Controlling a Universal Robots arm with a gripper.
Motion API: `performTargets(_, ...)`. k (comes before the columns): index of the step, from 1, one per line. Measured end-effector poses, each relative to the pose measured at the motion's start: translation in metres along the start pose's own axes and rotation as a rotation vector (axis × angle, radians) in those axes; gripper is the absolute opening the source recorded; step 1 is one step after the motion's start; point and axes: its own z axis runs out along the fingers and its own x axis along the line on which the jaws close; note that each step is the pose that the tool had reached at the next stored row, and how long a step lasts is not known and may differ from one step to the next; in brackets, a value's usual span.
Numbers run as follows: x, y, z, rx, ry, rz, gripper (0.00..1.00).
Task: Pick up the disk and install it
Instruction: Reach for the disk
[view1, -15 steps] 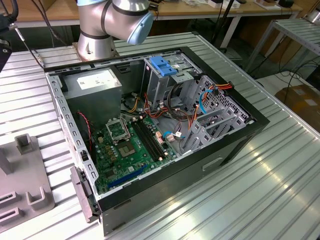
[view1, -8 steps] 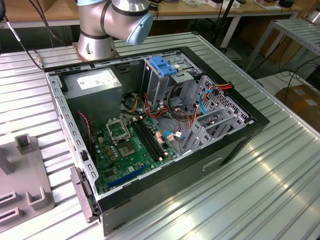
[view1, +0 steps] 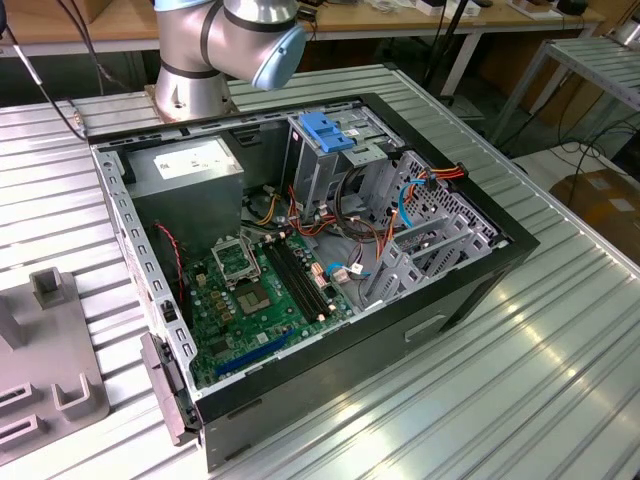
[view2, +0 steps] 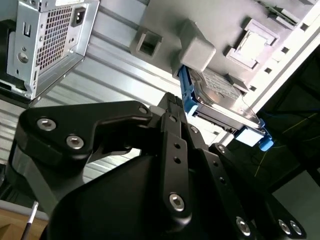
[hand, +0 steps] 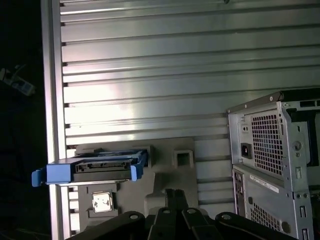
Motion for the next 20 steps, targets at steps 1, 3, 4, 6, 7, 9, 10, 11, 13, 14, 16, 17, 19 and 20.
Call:
performTargets(1, 0.0007, 0.0008, 0.0001, 0.0006, 0.0099, 0.000, 0.10)
performTargets(3, 0.0033, 0.0020, 0.0003, 0.0016, 0.0238, 0.001, 0.10)
performTargets(4, 0.0054, 0.0021, 0.0002, 0.0022, 0.0297, 0.001, 0.10)
performTargets(6, 0.0095, 0.0021, 0.0004, 0.0028, 0.0411, 0.002, 0.10)
performTargets(7, 0.0113, 0.0021, 0.0004, 0.0033, 0.0459, 0.002, 0.10)
performTargets(9, 0.0158, 0.0022, 0.0005, 0.0041, 0.0570, 0.002, 0.10)
performTargets(10, 0.0177, 0.0023, 0.0006, 0.0044, 0.0616, 0.003, 0.10)
performTargets(11, 0.0199, 0.0024, 0.0006, 0.0048, 0.0671, 0.003, 0.10)
performTargets(13, 0.0256, 0.0025, 0.0009, 0.0057, 0.0797, 0.003, 0.10)
performTargets(14, 0.0292, 0.0024, 0.0010, 0.0062, 0.0868, 0.004, 0.10)
performTargets(16, 0.0335, 0.0023, 0.0011, 0.0068, 0.0948, 0.004, 0.10)
performTargets(17, 0.0362, 0.0023, 0.0012, 0.0072, 0.0994, 0.004, 0.10)
performTargets(19, 0.0406, 0.0022, 0.0013, 0.0077, 0.1061, 0.005, 0.10)
performTargets(20, 0.0430, 0.0021, 0.0014, 0.0080, 0.1096, 0.005, 0.10)
